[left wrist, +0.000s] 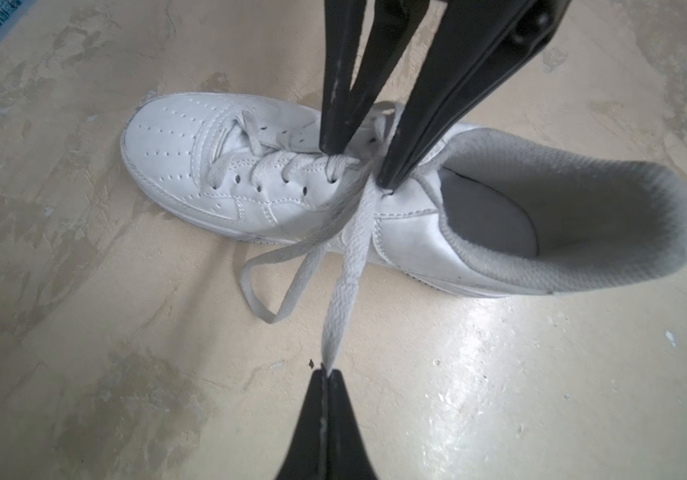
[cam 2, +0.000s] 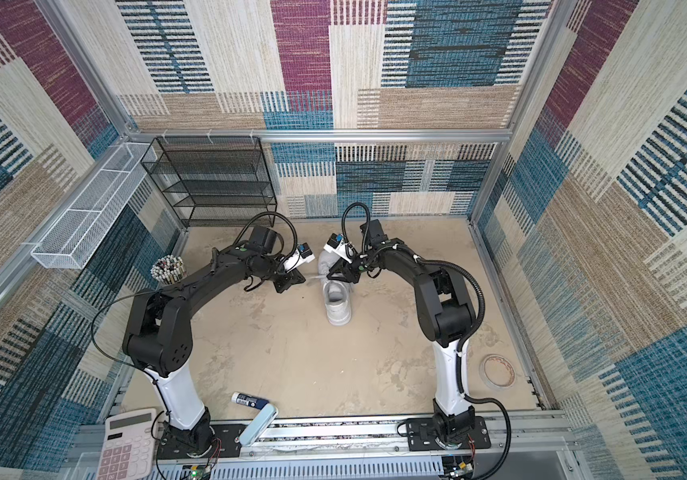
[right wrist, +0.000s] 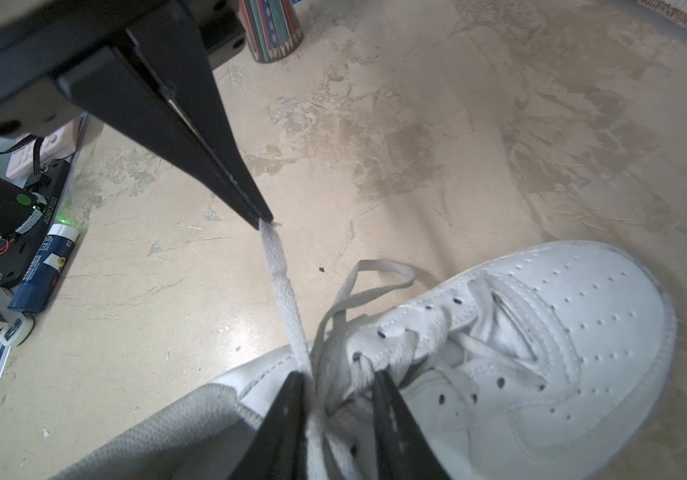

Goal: Tie the shoes

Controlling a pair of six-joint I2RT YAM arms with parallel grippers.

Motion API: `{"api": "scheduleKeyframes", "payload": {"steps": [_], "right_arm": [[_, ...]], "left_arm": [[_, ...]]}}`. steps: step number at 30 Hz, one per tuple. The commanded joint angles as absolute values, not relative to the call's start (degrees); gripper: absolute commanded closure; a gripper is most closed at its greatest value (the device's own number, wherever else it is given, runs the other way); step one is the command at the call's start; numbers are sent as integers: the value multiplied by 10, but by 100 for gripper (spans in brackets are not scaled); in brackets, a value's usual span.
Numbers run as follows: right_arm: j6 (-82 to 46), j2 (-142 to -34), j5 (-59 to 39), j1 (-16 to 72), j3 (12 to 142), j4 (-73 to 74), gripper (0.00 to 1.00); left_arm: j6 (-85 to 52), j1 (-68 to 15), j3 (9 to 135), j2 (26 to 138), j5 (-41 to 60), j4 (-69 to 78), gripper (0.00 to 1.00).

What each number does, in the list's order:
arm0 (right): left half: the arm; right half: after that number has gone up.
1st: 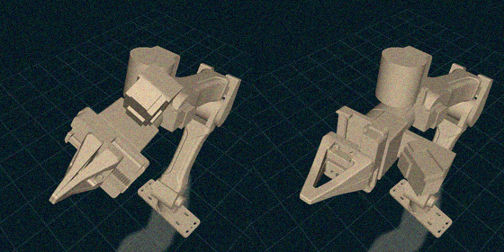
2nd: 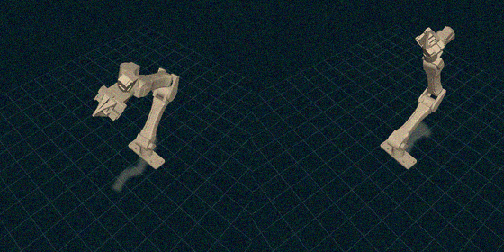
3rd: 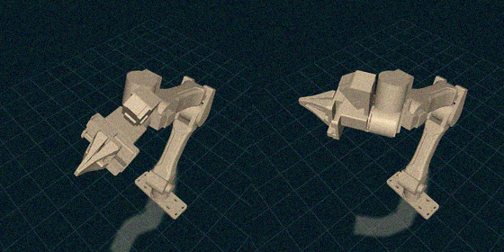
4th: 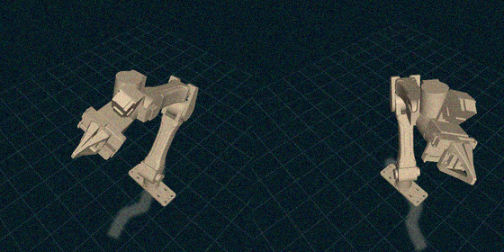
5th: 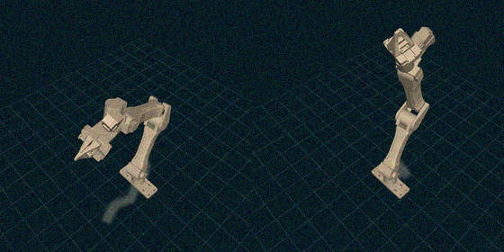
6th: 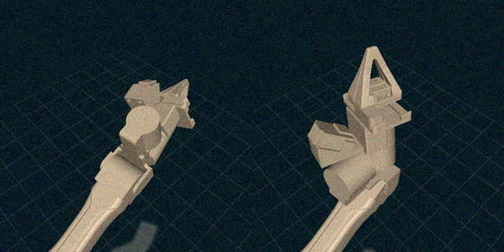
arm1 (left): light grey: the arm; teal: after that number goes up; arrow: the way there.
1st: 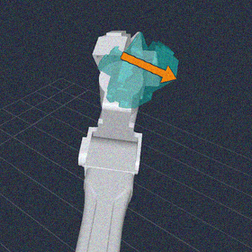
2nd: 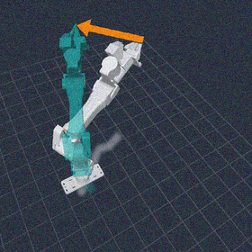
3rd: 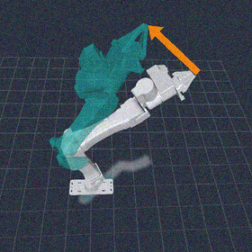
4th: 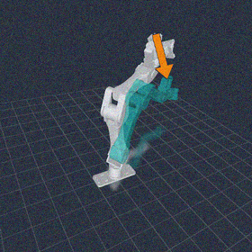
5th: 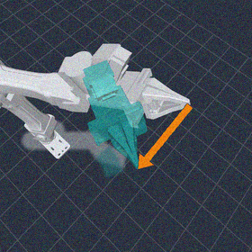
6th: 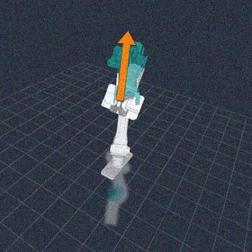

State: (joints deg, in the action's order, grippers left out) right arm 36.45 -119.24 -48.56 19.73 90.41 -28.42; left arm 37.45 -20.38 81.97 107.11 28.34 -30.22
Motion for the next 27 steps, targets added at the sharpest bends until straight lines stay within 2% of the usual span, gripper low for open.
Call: {"api": "scheduleKeyframes", "payload": {"steps": [1,4,8,14,17,19,22,24,27], "right_arm": [[365,-1191,-438,197,913,-286,64],[359,-1184,-446,193,915,-285,56],[346,-1177,-458,175,930,-278,52],[330,-1154,-474,146,920,-262,49],[325,-1146,-477,136,900,-258,48],[321,-1141,-474,130,894,-252,48],[305,-1137,-472,120,884,-240,47],[294,-1132,-470,115,877,-229,45],[270,-1118,-463,105,861,-200,44]], "left_arm": [[371,-210,823,1080,294,-308,100],[364,-219,836,1097,307,-327,100],[355,-228,843,1116,317,-332,100],[344,-235,861,1139,327,-330,84],[337,-236,867,1147,327,-329,64],[334,-236,865,1145,325,-322,57],[317,-232,854,1135,321,-299,39],[304,-225,846,1126,322,-281,34],[269,-210,812,1100,324,-217,19]]}}
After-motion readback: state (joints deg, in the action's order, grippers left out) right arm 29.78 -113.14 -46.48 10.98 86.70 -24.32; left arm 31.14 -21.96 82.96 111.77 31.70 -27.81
